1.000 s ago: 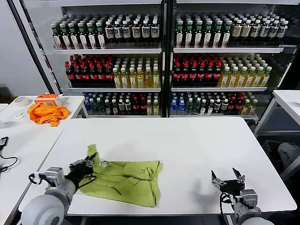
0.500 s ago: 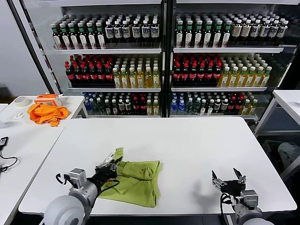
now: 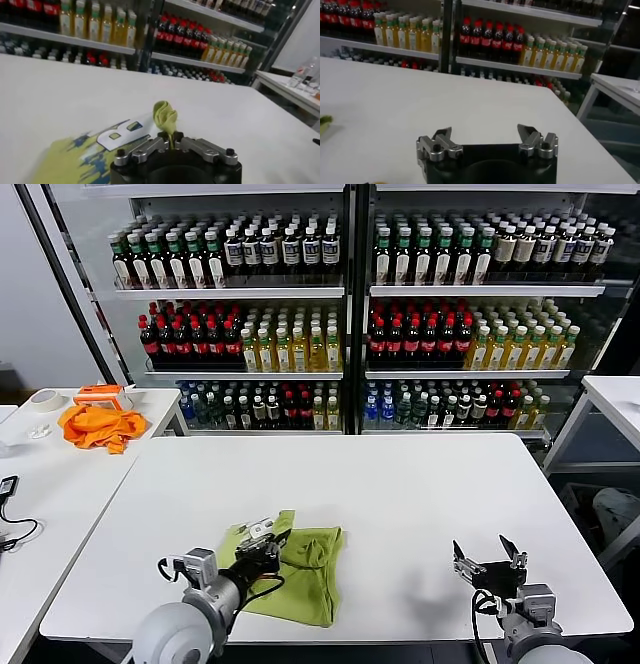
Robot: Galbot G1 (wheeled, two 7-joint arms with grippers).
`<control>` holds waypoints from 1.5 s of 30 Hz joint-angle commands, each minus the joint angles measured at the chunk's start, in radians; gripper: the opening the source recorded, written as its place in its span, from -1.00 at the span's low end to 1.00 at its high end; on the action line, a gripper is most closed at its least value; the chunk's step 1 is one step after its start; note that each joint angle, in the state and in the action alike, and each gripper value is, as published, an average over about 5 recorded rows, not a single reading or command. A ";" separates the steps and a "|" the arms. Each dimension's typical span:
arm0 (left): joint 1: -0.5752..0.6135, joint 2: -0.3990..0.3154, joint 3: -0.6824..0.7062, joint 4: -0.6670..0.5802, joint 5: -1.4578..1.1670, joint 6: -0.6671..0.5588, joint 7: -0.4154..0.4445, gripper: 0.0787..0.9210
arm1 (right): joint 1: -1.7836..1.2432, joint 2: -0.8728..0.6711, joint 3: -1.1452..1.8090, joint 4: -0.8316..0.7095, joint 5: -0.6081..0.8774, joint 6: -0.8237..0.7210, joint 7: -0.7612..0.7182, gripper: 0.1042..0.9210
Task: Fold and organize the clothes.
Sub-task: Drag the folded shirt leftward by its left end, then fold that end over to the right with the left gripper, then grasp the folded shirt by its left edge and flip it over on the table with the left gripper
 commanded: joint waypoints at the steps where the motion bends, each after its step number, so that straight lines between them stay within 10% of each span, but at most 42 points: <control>1: -0.017 -0.109 0.059 0.023 -0.068 -0.021 0.024 -0.74 | 0.003 0.000 0.001 0.007 0.001 -0.003 0.001 0.76; 9: 0.040 -0.050 -0.073 -0.089 -0.042 -0.123 0.087 -0.20 | 0.032 -0.003 -0.009 0.000 0.000 -0.006 -0.002 0.76; 16: 0.192 0.082 -0.271 0.094 0.270 -0.120 0.082 0.25 | 0.089 -0.007 -0.032 -0.014 0.008 -0.008 -0.004 0.76; 25: 0.203 0.030 -0.220 0.227 0.397 -0.187 0.106 0.75 | 0.050 0.012 -0.016 0.001 -0.004 -0.001 -0.006 0.76; 35: 0.163 0.031 -0.214 0.248 0.180 -0.202 0.146 0.75 | 0.012 0.018 0.006 0.018 -0.009 0.004 -0.010 0.76; 45: 0.162 0.015 -0.178 0.238 0.177 -0.184 0.173 0.14 | 0.025 0.021 -0.007 0.010 -0.009 0.003 -0.009 0.76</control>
